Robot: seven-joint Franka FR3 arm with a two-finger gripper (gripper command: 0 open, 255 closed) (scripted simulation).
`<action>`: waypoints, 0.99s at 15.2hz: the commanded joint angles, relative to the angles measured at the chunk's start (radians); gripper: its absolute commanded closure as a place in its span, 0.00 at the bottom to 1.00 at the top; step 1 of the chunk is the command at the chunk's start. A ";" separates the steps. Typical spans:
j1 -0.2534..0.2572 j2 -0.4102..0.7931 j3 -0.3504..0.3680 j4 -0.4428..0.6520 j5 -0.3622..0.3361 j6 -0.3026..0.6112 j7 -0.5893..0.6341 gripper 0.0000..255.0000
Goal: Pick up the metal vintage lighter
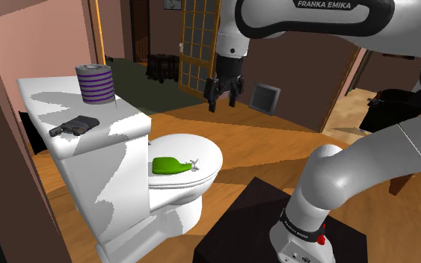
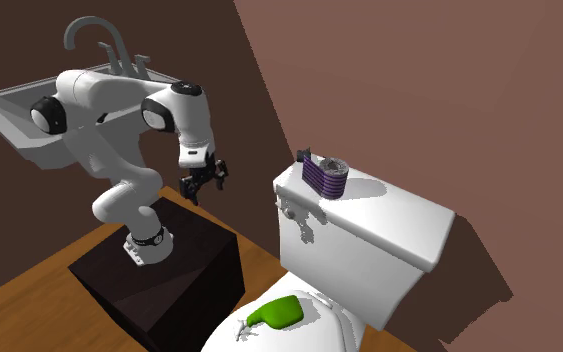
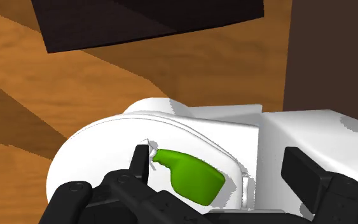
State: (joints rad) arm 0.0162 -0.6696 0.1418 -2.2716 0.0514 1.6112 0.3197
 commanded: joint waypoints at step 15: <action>-0.003 0.418 0.371 0.433 0.015 0.000 0.594 0.00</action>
State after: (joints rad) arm 0.0159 -0.3007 0.4864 -1.8942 0.0816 1.6203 0.8670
